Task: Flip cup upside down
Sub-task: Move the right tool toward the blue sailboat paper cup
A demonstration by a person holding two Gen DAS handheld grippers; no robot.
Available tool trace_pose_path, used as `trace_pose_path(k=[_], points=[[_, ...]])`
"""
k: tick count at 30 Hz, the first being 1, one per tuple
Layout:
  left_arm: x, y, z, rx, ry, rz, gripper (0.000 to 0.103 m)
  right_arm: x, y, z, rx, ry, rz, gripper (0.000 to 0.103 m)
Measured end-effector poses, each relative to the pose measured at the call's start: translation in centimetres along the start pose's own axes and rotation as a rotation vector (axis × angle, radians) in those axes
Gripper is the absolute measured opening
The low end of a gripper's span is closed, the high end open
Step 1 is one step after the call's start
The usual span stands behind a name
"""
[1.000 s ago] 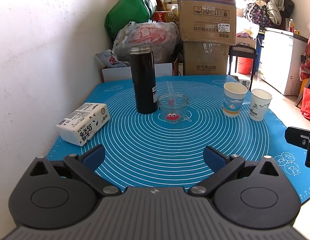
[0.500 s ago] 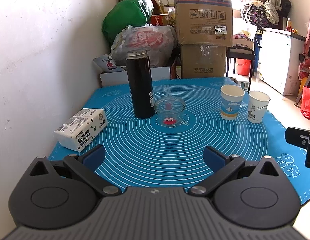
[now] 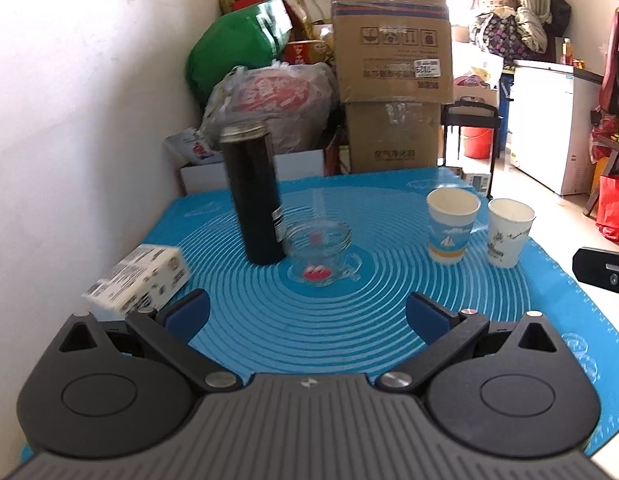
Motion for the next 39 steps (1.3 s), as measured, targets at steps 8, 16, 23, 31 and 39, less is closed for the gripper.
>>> trace_pose_path(k=[8,16,23,31,39], points=[[-1.4,5.2,3.7,0.040,0.009,0.009,0.103,-0.4,4.6,3.3,0.005,0.004,-0.022,0.102],[-2.5,10.5,7.3,0.083,0.020,0.026,0.103,0.0,9.9,7.5,-0.008,0.011,-0.054,0.101],[-2.0,14.0,10.7,0.142,0.120,0.050,0.102,1.0,12.8,9.2,-0.018,0.023,-0.088,0.101],[-1.2,17.3,12.8,0.199,0.184,0.038,0.102,2.1,14.2,10.1,-0.049,0.054,-0.096,0.101],[-1.4,19.6,13.3,0.233,0.149,0.028,0.082,2.7,15.0,10.4,-0.063,0.063,-0.100,0.101]])
Point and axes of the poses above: each gripper's, at about its wrist camera, not at the fingertips, and y roughly the way its jaws point, z to its right, x to its underside, the point moved 2 cm from there along y, roughly the way its jaws point, and after that the axes turned 4 degrees about -y, right-handed, at the moved point
